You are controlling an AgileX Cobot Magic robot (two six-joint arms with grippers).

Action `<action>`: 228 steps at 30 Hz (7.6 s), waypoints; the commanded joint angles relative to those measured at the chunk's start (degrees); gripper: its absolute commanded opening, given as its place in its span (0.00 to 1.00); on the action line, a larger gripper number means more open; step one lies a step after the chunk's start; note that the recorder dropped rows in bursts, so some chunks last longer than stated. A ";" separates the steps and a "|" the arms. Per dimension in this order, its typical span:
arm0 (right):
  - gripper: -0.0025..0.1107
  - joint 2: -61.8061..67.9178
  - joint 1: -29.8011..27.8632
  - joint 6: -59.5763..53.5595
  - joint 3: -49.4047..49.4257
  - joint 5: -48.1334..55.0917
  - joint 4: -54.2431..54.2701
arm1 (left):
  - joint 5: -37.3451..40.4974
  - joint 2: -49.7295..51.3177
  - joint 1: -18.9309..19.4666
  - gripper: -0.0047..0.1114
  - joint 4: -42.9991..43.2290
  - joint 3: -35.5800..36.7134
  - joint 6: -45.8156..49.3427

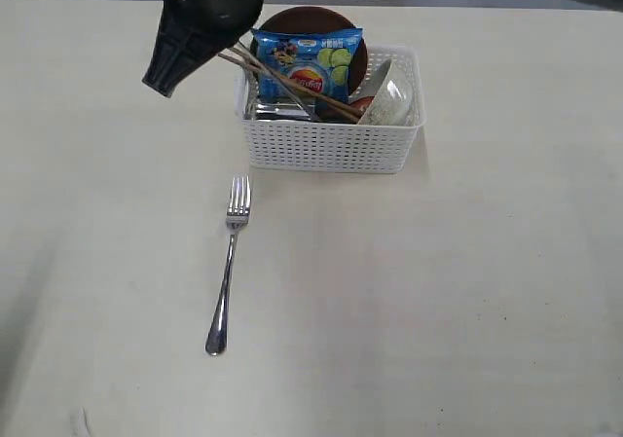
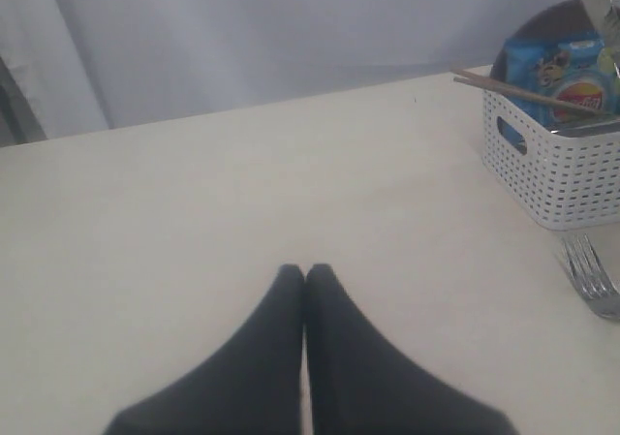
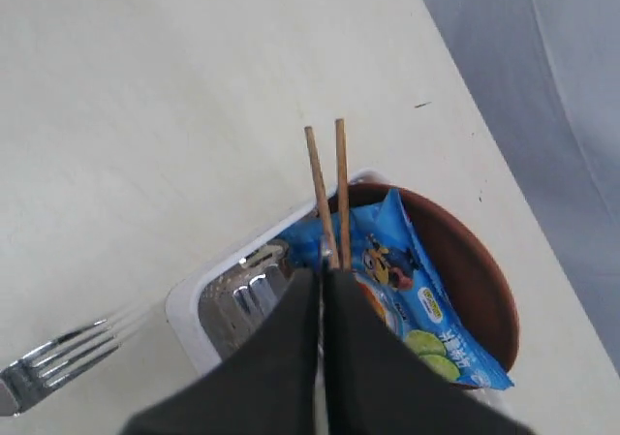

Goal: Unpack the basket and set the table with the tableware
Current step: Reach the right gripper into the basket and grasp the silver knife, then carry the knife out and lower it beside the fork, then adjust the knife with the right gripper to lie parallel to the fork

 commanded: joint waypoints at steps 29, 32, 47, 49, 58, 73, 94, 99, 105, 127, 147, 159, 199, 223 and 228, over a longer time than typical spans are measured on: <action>0.02 -13.47 -0.19 0.67 -0.03 -4.50 35.81 | -0.03 -0.22 0.14 0.04 -0.49 0.16 -0.02; 0.02 -12.39 -0.19 0.24 -0.03 -0.29 39.85 | -0.03 -0.22 0.14 0.04 -0.49 0.16 -0.02; 0.02 -1.13 -0.34 -4.46 -0.03 8.57 57.40 | -0.03 -0.22 0.14 0.04 -0.49 0.16 -0.02; 0.02 0.37 -0.34 -4.90 -0.03 9.12 57.40 | -0.03 -0.22 0.14 0.04 -0.49 0.16 -0.02; 0.02 5.55 -4.08 -4.34 -0.03 4.97 57.77 | -0.03 -0.22 0.14 0.04 -0.49 0.16 -0.02; 0.02 14.43 -7.98 5.05 -0.03 -11.20 58.73 | -0.03 -0.22 0.14 0.04 -0.49 0.16 -0.02; 0.06 16.29 -8.36 9.77 -0.03 -9.14 52.92 | -0.03 -0.22 0.14 0.04 -0.49 0.16 -0.02; 0.33 16.29 -8.36 10.49 -0.03 -9.75 52.92 | -0.03 -0.22 0.14 0.04 -0.49 0.16 -0.02; 0.32 15.91 -8.36 10.42 -0.03 -9.49 52.92 | -0.03 -0.22 0.14 0.04 -0.49 0.16 -0.02; 0.32 15.33 0.98 14.81 -0.03 5.02 40.05 | -0.03 -0.22 0.14 0.04 -0.49 0.16 -0.02; 0.37 20.21 0.98 15.76 -0.03 4.91 41.38 | -0.03 -0.22 0.14 0.04 -0.49 0.16 -0.02; 0.02 20.21 0.98 20.96 -0.03 4.39 43.26 | -0.03 -0.22 0.14 0.04 -0.49 0.16 -0.02; 0.36 15.22 -4.39 20.50 0.09 18.83 37.44 | -0.03 -0.22 0.14 0.04 -0.49 0.16 -0.02; 0.02 19.74 -4.28 18.65 -0.01 13.14 41.38 | -0.03 -0.22 0.14 0.04 -0.49 0.16 -0.02; 0.02 19.74 -4.28 20.09 -0.01 6.35 49.69 | -0.03 -0.22 0.14 0.04 -0.49 0.16 -0.02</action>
